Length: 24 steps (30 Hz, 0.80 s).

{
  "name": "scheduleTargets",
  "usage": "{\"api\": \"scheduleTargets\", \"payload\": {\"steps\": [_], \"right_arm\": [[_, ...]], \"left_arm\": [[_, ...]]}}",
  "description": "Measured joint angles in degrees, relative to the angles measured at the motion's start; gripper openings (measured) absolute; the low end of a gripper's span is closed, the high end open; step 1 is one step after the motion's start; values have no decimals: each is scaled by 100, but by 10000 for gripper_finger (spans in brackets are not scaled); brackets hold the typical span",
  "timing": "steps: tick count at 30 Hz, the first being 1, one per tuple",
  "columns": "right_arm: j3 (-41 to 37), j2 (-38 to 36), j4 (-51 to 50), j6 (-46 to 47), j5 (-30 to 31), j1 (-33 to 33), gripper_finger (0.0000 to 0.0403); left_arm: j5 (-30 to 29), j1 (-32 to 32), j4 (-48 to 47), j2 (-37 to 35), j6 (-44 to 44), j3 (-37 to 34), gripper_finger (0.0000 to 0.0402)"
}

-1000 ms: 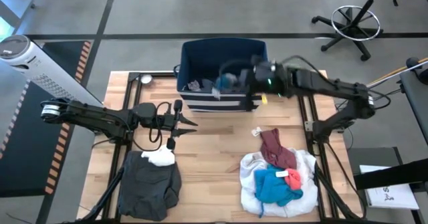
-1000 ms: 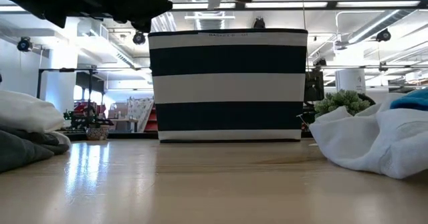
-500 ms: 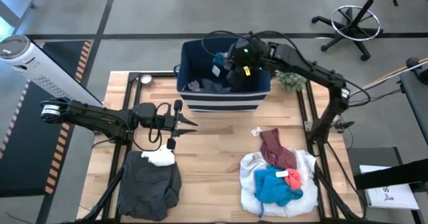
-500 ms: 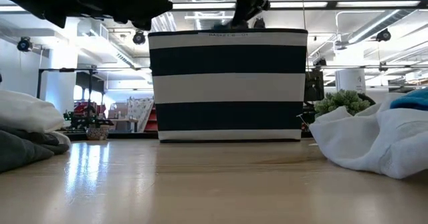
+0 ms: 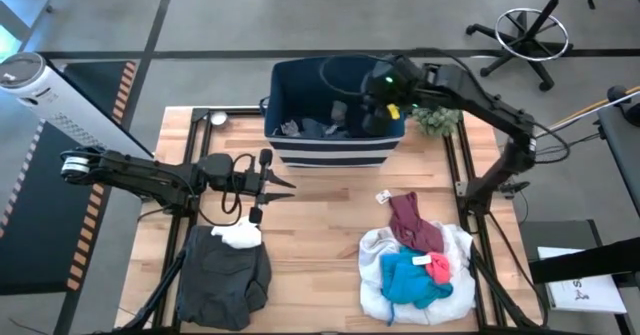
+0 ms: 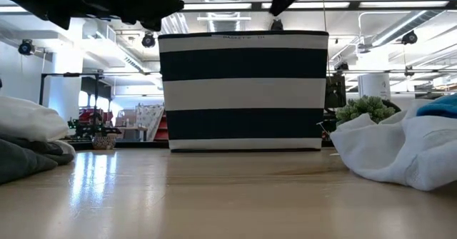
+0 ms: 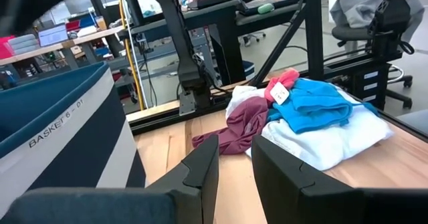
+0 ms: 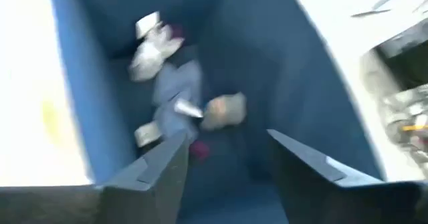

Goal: Sort clothes
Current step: Put the red shirt into the laundry organizer

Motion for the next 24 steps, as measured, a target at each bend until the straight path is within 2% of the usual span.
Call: {"api": "scheduleTargets", "payload": {"steps": [5, 10, 16, 24], "right_arm": [[-1202, -870, -30, 459, -173, 318, 133], [-2553, -1733, 6, 1049, -157, 803, 120], [-3701, -2528, 25, 2005, -410, 1699, 139], [-4738, -2886, 381, 3459, -1239, 3016, 175]], "left_arm": [[-6, 0, -1, 0, 2, 0, 77], [-11, 0, -4, 0, -9, 0, 77], [-15, 0, -4, 0, -18, 0, 77], [-19, 0, -7, 0, -110, 0, 77]]}}
